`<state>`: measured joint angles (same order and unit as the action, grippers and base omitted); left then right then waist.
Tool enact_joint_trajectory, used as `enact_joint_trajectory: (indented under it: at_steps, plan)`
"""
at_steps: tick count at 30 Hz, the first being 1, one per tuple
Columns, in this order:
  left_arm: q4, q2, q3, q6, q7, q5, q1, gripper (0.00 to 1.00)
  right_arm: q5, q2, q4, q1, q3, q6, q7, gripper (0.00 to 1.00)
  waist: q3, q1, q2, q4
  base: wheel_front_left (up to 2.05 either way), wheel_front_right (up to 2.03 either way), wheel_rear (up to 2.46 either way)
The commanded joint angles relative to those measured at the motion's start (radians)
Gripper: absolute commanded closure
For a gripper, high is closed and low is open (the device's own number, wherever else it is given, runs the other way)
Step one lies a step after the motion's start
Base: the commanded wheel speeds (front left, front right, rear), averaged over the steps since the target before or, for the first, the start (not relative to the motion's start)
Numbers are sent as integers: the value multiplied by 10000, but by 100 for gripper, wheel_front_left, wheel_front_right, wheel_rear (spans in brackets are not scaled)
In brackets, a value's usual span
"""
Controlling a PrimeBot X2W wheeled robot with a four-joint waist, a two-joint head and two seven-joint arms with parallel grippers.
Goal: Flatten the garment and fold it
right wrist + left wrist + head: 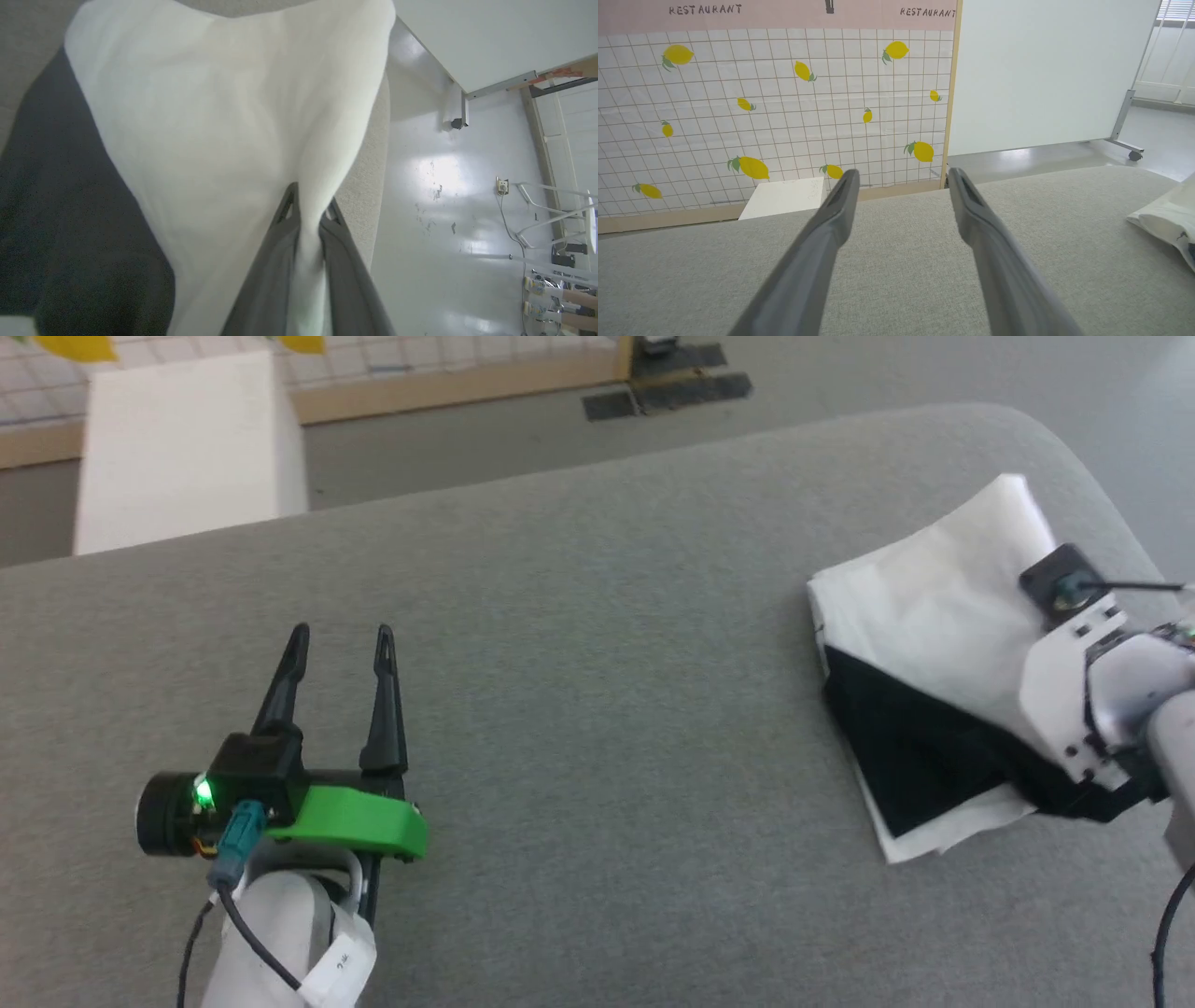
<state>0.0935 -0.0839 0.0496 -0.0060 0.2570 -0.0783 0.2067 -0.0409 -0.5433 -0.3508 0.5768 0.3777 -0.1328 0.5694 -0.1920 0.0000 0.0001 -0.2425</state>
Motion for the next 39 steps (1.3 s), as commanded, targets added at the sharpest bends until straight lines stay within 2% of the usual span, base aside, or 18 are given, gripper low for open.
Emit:
enact_joint_trajectory:
  at_steps: [1,5,9,16,23,24,25,26,34,39]
  plan:
    - [-58,-146,35,75,42,112,245,0,18,-23,-269,334,-112,21,-246,100,-1178,0,-1,-1131,0,0,0]
    - [-250,-273,190,44,-89,269,601,0,428,-224,-1255,905,-663,21,-926,100,-1691,0,-1,-1229,0,0,0]
    - [-441,-420,327,-25,-305,389,926,0,920,-251,-2164,1323,-1663,21,-1674,100,-2190,0,-1,-1073,0,0,0]
    - [-692,-612,424,-32,-566,487,1158,0,1955,34,-3277,1815,-3251,21,-2959,100,-2723,0,-1,-611,0,0,0]
    - [-674,-663,474,-7,-584,421,1077,0,2714,415,-4088,2024,-4555,21,-3497,100,-2704,0,-1,-236,0,0,0]
    - [-624,-647,487,6,-565,401,1043,0,2844,454,-4217,1994,-4730,21,-3565,56,-2616,0,-1,-186,0,0,0]
    - [-570,-634,496,13,-546,379,1012,0,2945,486,-4306,1960,-4871,21,-3613,17,-2528,0,-1,-151,0,0,0]
    - [-481,-604,508,23,-504,342,959,0,3030,566,-4383,1905,-5114,21,-3646,0,-2356,0,-1,-99,0,0,0]
    - [302,-285,635,58,-147,-71,327,0,3323,905,-4336,826,-6519,21,-4283,0,-655,0,-1,389,0,0,0]
    - [707,-152,680,81,-29,-308,-224,0,2615,1316,-3680,-169,-6983,21,-5304,0,384,0,-1,728,0,0,0]
